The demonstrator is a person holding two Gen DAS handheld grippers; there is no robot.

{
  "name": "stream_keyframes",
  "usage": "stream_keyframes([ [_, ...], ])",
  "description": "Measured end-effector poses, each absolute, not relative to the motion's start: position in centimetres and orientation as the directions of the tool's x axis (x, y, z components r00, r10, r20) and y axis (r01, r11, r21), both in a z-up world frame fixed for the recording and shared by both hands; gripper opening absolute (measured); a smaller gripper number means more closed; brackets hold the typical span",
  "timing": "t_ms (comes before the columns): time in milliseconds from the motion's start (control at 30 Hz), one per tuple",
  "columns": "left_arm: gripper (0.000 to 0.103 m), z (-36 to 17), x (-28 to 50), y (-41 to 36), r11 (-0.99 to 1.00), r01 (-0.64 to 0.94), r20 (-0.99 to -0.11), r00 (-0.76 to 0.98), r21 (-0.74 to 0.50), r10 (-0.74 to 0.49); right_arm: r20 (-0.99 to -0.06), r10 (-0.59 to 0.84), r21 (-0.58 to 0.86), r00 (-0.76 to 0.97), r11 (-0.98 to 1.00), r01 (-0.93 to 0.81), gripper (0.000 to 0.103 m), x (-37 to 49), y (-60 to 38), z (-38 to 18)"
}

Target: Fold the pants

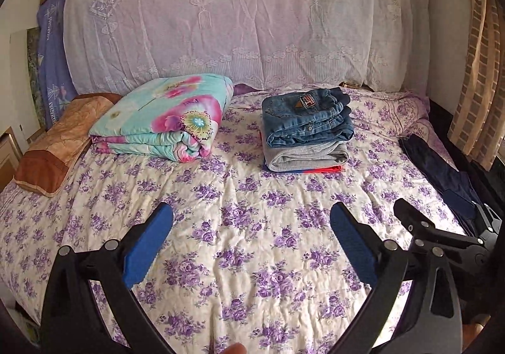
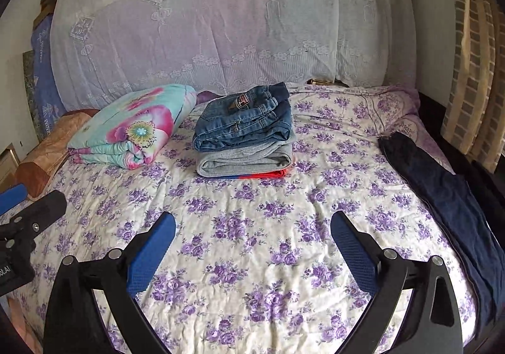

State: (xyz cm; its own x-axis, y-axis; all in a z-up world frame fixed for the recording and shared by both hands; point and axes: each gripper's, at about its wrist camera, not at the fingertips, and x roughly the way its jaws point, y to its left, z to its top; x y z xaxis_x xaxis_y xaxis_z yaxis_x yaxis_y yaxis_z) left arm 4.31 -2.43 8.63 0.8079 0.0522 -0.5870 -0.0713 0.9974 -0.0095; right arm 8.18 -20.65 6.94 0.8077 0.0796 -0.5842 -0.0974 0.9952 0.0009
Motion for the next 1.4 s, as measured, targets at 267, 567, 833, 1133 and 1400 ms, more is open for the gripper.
stream_keyframes([
  [267, 0.097, 8.6, 4.1, -3.7, 0.999, -0.029, -0.585, 0.81, 0.019, 0.034, -0.573, 0.039, -0.047, 0.818, 0.996, -0.08, 0.099, 7.7, -20.0, 7.6],
  [567, 0.097, 8.5, 4.2, -3.7, 1.0, -0.022, -0.586, 0.81, 0.012, 0.024, -0.581, 0.033, -0.044, 0.813, 0.996, -0.071, 0.099, 7.7, -20.1, 7.7],
  [833, 0.097, 8.5, 4.2, -3.7, 1.0, -0.02, -0.581, 0.813, 0.014, 0.024, -0.575, 0.033, -0.039, 0.818, 0.997, -0.068, 0.099, 7.6, -20.3, 7.9],
  [1133, 0.097, 8.7, 3.9, -3.8, 1.0, -0.013, -0.581, 0.813, 0.017, 0.021, -0.57, 0.031, -0.041, 0.821, 0.997, -0.066, 0.099, 7.3, -20.4, 8.1],
  [1400, 0.097, 8.8, 3.8, -3.8, 1.0, 0.003, -0.589, 0.808, 0.014, 0.006, -0.565, 0.027, -0.045, 0.825, 0.997, -0.063, 0.099, 7.2, -20.4, 8.3],
])
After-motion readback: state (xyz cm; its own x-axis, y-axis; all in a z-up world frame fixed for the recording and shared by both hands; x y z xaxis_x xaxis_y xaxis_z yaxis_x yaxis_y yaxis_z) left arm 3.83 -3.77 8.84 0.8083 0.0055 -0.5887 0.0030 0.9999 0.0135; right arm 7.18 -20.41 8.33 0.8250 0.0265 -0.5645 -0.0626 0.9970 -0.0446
